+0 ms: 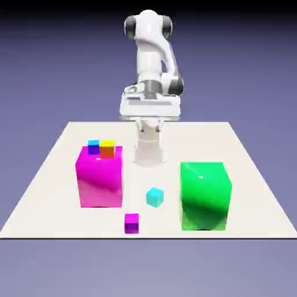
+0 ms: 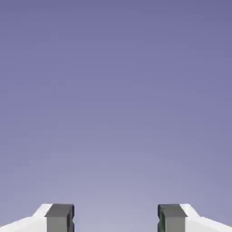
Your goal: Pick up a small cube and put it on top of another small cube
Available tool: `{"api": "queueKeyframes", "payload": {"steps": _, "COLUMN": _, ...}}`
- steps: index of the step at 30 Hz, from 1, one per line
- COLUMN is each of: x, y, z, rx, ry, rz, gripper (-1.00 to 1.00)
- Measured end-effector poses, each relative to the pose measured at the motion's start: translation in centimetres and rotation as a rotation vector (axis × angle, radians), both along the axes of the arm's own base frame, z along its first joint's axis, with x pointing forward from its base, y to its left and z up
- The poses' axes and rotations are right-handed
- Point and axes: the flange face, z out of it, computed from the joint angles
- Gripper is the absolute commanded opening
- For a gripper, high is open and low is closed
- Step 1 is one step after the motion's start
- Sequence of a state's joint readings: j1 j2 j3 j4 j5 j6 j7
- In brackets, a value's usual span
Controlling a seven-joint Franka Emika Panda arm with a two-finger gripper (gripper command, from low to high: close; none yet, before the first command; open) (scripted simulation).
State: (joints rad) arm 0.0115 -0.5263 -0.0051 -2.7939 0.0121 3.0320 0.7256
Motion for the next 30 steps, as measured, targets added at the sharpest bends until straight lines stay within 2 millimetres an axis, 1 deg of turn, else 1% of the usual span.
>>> {"api": "queueKeyframes", "payload": {"steps": 7, "x": 4.2, "y": -1.9, "z": -6.7, "rx": 0.004, "ry": 0.189, "rz": -0.009, "gripper": 0.00}}
{"api": "queueKeyframes", "payload": {"steps": 14, "x": 7.1, "y": -4.0, "z": -14.7, "rx": 0.007, "ry": 0.376, "rz": -0.017, "gripper": 0.00}}
{"api": "queueKeyframes", "payload": {"steps": 18, "x": 8.0, "y": -5.2, "z": -19.8, "rx": 0.008, "ry": 0.482, "rz": -0.020, "gripper": 0.00}}
{"api": "queueKeyframes", "payload": {"steps": 22, "x": 8.2, "y": -6.4, "z": -25.1, "rx": 0.008, "ry": 0.587, "rz": -0.023, "gripper": 0.00}}
{"api": "queueKeyframes", "payload": {"steps": 24, "x": 8.2, "y": -6.4, "z": -25.3, "rx": 0.008, "ry": 0.590, "rz": -0.023, "gripper": 0.00}}
{"api": "queueKeyframes", "payload": {"steps": 29, "x": 9.0, "y": -6.5, "z": -31.0, "rx": 0.006, "ry": 0.590, "rz": -0.023, "gripper": 0.00}}
{"api": "queueKeyframes", "payload": {"steps": 30, "x": 9.1, "y": -6.4, "z": -32.2, "rx": 0.008, "ry": 0.590, "rz": -0.023, "gripper": -1.00}}
